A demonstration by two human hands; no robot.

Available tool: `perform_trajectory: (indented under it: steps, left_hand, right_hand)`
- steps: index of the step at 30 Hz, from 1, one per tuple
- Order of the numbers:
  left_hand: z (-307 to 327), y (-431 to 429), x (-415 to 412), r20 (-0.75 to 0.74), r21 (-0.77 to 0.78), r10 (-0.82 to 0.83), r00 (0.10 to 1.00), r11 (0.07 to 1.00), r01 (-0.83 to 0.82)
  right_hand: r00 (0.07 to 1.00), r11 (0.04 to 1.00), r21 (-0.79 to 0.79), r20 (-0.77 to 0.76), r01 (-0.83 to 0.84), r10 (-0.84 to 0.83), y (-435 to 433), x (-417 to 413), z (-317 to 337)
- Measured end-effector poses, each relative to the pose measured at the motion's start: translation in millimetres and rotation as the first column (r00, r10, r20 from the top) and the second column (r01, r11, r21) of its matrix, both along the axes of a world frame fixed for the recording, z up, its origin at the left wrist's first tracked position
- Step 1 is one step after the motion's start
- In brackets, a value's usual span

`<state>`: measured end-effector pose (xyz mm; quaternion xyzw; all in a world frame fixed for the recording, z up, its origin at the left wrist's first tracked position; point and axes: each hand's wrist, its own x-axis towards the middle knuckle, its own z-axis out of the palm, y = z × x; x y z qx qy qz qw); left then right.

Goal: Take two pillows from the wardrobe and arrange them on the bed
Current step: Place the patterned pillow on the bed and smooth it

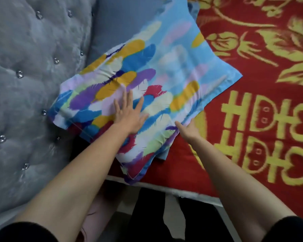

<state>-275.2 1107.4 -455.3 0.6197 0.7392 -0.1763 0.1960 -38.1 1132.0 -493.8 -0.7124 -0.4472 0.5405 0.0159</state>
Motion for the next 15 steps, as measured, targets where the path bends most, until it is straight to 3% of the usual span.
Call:
perform_trajectory:
  steps: [3, 9, 12, 15]
  left_hand:
    - [-5, 37, -24, -0.030, 0.208, -0.006, 1.000, 0.978, 0.012]
    - [-20, 99, -81, 0.029, 0.505, 0.089, 0.996, 0.858, -0.092]
    - [-26, 109, -107, 0.049, 0.426, 0.195, 0.980, 0.883, -0.197]
    - [-20, 108, -109, 0.029, 0.399, 0.156, 0.987, 0.904, -0.155]
  right_hand:
    - [0.980, 0.987, -0.066, -0.128, 0.147, -0.154, -6, -24, -16]
    - [0.949, 0.946, -0.150, -0.093, 0.286, -0.301, -20, -64, -42]
    - [0.923, 0.926, -0.063, -0.085, 0.371, -0.375, -25, -74, -49]
    - [0.891, 0.885, 0.107, -0.046, 0.454, -0.452, -32, -82, -43]
